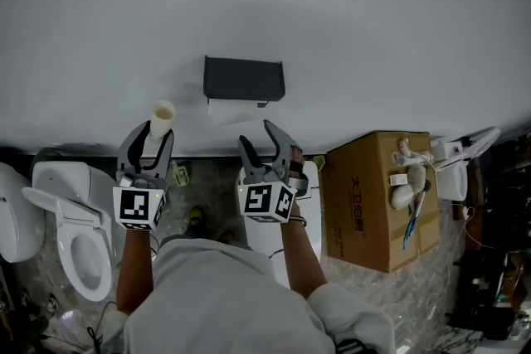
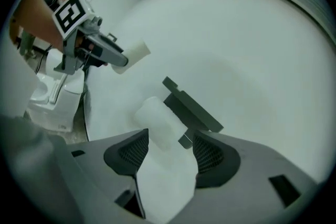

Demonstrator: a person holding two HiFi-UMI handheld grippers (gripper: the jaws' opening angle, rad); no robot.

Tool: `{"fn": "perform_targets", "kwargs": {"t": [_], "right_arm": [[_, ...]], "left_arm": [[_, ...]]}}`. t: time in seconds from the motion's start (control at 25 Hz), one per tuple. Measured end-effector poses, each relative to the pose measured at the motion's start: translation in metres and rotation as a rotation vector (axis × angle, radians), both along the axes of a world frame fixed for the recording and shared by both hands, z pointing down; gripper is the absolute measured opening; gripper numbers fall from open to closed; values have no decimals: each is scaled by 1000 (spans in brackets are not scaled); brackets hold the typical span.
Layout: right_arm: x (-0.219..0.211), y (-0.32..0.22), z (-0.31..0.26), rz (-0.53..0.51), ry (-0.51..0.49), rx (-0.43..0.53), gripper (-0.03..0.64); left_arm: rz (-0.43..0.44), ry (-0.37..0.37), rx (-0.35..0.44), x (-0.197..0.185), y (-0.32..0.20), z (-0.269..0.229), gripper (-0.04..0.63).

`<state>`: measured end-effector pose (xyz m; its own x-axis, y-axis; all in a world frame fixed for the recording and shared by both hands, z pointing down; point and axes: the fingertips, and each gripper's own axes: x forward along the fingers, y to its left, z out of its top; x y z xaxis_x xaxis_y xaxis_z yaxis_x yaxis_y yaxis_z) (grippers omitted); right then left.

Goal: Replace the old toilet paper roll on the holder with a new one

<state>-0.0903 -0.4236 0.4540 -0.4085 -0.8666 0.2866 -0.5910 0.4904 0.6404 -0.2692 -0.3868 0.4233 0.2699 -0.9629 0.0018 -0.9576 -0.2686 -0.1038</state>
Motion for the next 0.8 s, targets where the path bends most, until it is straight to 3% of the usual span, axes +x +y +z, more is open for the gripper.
{"fn": "perform_targets", "kwargs": {"t": [0.32,0.56,0.8], "right_arm": [[51,12,-16,110,-219,-41,221],[95,26,-23,188,-454,-98,143],[127,39,-35,234,-547,-79,92]], "left_arm": [[69,0,11,37,0,-8,201],[117,-1,17,65,2,-11,201],[135,2,33,82,5,-20,201]]}}
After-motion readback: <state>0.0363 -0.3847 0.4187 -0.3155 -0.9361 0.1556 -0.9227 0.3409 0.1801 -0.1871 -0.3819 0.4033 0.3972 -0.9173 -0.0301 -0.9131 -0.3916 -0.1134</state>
